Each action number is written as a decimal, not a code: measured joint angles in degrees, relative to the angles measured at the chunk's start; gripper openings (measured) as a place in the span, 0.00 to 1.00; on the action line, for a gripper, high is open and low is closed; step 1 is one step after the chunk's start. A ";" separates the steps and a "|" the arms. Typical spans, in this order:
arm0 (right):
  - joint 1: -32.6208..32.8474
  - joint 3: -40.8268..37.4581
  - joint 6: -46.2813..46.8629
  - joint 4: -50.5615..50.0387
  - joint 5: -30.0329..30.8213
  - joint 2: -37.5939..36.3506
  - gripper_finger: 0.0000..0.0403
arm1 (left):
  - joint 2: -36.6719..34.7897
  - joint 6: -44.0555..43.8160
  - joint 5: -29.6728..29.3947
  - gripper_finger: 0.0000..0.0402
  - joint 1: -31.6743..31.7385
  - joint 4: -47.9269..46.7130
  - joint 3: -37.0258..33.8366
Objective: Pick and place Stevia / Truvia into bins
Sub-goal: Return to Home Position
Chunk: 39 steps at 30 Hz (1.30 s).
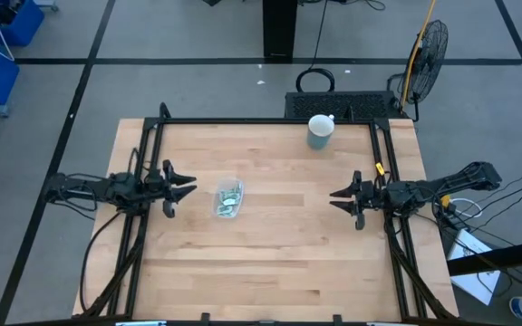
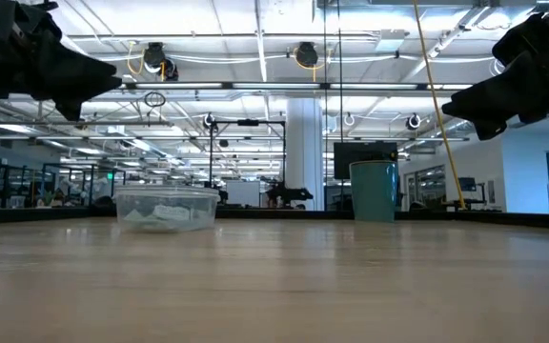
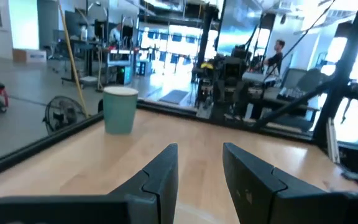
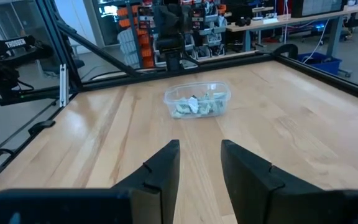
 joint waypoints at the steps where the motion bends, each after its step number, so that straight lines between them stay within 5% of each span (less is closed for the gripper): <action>1: -0.01 -0.03 0.01 0.04 0.00 0.00 0.27 | 0.02 -0.14 0.02 0.33 0.00 -0.98 0.00; 39: 0.00 -0.03 0.01 0.04 0.00 0.00 0.27 | 1.36 -4.42 1.85 0.33 -0.01 -2.36 -0.02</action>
